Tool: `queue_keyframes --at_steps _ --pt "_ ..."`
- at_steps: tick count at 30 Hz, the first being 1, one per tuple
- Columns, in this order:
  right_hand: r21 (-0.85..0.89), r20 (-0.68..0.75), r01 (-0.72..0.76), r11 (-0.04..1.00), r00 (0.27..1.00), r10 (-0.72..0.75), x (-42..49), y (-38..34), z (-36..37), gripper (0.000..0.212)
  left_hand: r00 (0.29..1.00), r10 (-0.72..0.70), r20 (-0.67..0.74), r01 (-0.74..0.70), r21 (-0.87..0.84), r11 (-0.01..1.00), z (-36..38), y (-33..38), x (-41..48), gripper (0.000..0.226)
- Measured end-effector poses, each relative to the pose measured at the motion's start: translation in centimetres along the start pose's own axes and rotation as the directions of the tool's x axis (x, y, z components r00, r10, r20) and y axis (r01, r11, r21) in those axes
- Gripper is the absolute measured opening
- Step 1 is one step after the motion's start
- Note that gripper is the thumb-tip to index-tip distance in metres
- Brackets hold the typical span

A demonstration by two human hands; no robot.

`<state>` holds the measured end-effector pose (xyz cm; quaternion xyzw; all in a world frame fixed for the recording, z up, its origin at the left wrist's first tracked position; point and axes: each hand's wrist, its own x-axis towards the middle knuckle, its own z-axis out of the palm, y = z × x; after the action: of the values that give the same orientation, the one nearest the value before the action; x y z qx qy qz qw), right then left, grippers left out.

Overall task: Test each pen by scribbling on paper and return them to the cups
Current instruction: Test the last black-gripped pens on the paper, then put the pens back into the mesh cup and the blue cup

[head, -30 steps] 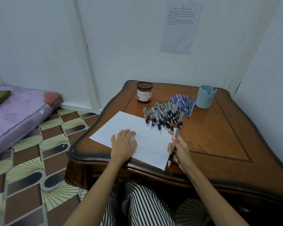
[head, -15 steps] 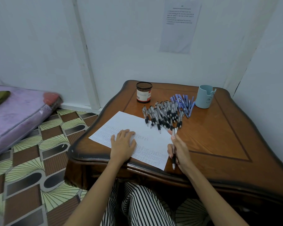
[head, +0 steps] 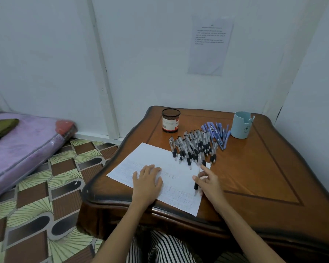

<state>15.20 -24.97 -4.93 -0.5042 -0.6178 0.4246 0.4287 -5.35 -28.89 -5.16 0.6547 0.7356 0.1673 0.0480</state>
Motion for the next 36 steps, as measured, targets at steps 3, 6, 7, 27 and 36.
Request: queue_keyframes --at_steps 3,6,7,27,36 --pt "-0.090 -0.073 -0.010 0.996 0.997 0.003 2.8 -0.4 -0.1 0.050 1.000 0.001 0.015 -0.002 0.105 0.994 -0.2 0.3 0.4 0.041" --pt "-0.205 -0.103 0.007 0.979 0.994 -0.029 5.9 -1.3 -0.2 0.049 0.999 0.016 0.032 -0.025 0.293 0.956 -1.0 1.1 2.1 0.042" --pt "-0.248 -0.118 0.017 0.969 0.992 -0.048 6.9 -1.5 -0.2 0.049 0.999 0.014 0.031 -0.023 0.315 0.949 -1.2 1.4 2.8 0.043" --pt "-0.649 -0.329 -0.019 0.761 0.908 -0.259 13.6 1.9 0.8 0.029 0.996 0.085 -0.003 -0.084 -0.159 0.984 4.2 3.4 13.3 0.051" --pt "-0.439 -0.317 -0.123 0.890 0.948 -0.025 13.6 1.2 -0.4 0.048 0.997 0.074 0.036 -0.047 -0.491 0.870 3.5 4.7 14.8 0.056"
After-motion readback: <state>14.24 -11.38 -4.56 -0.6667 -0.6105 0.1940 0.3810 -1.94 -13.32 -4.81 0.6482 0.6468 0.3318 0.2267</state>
